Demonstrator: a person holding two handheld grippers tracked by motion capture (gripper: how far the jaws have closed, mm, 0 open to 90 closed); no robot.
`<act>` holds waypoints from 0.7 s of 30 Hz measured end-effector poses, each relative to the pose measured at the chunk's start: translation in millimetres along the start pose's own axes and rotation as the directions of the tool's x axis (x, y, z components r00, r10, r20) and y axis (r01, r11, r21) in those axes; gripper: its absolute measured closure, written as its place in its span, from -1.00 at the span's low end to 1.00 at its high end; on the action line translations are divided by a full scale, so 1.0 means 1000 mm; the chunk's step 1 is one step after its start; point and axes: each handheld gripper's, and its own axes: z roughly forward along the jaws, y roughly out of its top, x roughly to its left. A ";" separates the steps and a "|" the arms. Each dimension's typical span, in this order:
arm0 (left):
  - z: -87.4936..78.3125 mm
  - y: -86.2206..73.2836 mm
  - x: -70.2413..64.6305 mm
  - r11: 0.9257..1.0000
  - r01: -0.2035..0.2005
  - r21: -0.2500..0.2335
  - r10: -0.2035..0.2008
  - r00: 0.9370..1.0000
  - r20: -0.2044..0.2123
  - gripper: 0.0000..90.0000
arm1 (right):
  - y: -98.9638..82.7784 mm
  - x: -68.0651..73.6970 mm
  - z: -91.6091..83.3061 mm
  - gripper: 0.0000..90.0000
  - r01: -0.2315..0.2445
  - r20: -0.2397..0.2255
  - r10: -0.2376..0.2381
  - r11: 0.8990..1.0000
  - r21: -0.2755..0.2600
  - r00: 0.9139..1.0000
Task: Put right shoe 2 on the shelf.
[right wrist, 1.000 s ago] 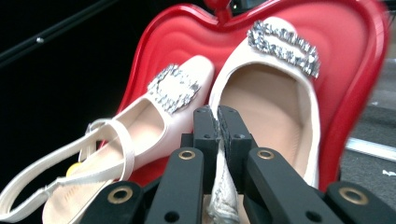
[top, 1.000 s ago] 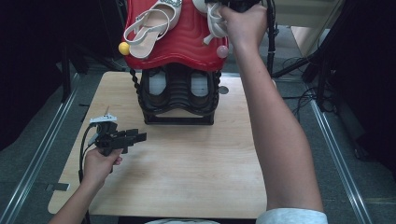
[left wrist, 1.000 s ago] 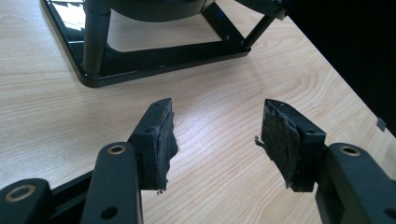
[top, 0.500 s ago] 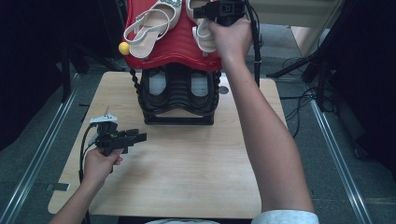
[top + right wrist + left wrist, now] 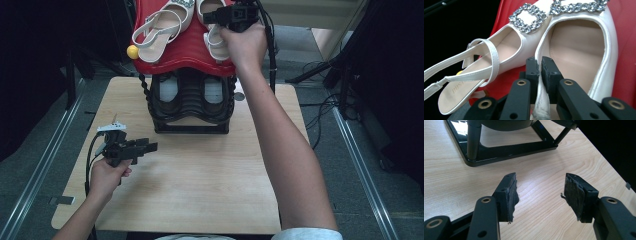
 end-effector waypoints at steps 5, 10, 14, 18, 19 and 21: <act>0.000 0.000 0.000 1.000 -0.009 0.008 0.009 1.000 0.000 -0.02 | 0.000 -0.002 -0.002 0.69 -0.012 -0.031 0.011 0.999 -0.043 0.999; 0.000 0.001 0.001 1.000 -0.004 -0.001 0.004 1.000 0.000 -0.02 | 0.002 -0.003 -0.006 0.54 -0.023 -0.036 0.021 0.997 -0.071 0.999; 0.002 0.002 0.000 1.000 -0.010 0.008 0.010 1.000 0.002 -0.03 | 0.005 -0.004 -0.013 0.43 -0.019 -0.037 0.015 0.995 -0.100 0.999; 0.003 0.002 -0.001 1.000 -0.012 0.010 0.012 1.000 0.004 -0.03 | 0.007 -0.008 -0.020 0.32 -0.008 -0.022 0.005 0.993 -0.118 1.000; 0.004 0.002 0.000 1.000 -0.009 0.012 0.009 1.000 0.005 -0.03 | 0.007 -0.010 -0.021 0.28 -0.008 -0.020 0.006 0.993 -0.121 1.000; 0.004 0.002 0.000 1.000 -0.009 0.015 0.009 1.000 0.004 -0.03 | 0.006 -0.014 -0.024 0.24 -0.009 -0.013 0.008 0.993 -0.114 1.000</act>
